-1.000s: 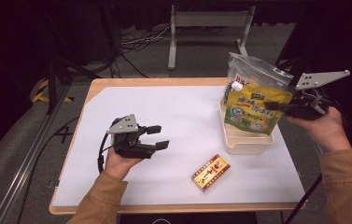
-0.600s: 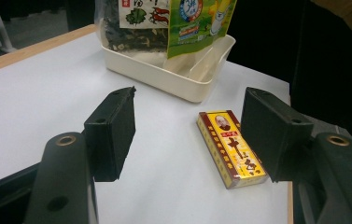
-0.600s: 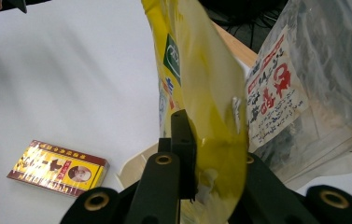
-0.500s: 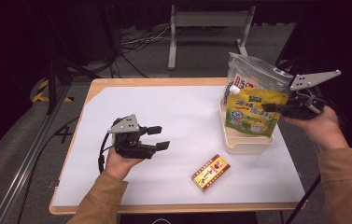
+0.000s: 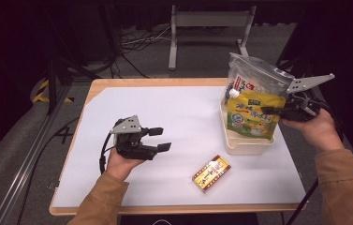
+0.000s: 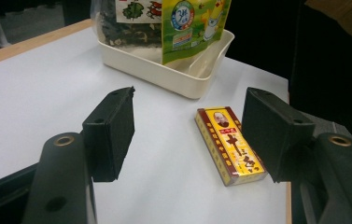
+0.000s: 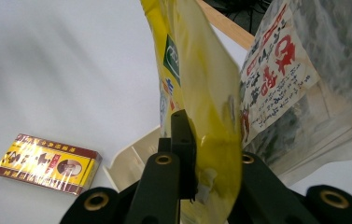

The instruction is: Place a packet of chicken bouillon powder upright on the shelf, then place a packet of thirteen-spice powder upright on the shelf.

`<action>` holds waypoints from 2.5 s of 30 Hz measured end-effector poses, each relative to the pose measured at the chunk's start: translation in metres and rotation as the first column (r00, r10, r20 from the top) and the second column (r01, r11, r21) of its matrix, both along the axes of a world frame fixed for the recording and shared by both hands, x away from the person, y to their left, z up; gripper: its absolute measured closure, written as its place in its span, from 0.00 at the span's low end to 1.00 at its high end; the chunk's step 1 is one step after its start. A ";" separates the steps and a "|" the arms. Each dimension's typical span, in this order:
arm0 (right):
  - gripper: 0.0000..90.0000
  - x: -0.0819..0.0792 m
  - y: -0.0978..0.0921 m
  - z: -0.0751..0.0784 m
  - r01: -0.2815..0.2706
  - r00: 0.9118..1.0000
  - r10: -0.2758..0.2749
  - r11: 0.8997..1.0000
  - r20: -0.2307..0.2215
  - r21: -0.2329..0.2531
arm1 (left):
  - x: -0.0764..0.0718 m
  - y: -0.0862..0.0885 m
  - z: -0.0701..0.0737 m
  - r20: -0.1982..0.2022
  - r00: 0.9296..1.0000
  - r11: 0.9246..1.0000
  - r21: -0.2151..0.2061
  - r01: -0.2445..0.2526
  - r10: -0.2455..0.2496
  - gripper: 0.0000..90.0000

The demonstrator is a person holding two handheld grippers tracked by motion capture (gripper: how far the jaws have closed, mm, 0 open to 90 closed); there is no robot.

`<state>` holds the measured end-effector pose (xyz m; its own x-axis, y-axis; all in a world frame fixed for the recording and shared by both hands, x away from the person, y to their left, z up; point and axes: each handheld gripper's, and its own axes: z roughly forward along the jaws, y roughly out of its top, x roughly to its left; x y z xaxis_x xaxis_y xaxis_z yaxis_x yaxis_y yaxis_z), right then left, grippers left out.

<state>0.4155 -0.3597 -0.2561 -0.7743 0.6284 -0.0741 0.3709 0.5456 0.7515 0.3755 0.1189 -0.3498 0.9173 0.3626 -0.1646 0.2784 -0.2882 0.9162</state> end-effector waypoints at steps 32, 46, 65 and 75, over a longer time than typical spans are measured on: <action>0.95 0.002 -0.020 -0.050 0.038 0.998 -0.032 0.993 -0.052 0.109 | 0.002 -0.013 -0.005 -0.018 1.000 0.999 0.046 0.009 -0.008 0.32; 0.68 -0.004 -0.023 -0.048 0.082 0.997 -0.078 0.985 -0.030 0.151 | 0.001 -0.023 -0.011 -0.035 0.999 0.997 0.073 -0.009 0.011 0.19; 0.39 -0.051 -0.024 -0.025 0.173 0.979 -0.189 0.969 0.077 0.178 | -0.009 -0.047 -0.012 -0.038 0.999 0.990 0.140 0.002 0.003 0.10; 0.36 -0.081 -0.024 -0.019 0.202 0.969 -0.223 0.963 0.105 0.181 | -0.013 -0.061 -0.018 -0.058 0.998 0.982 0.186 -0.013 0.025 0.08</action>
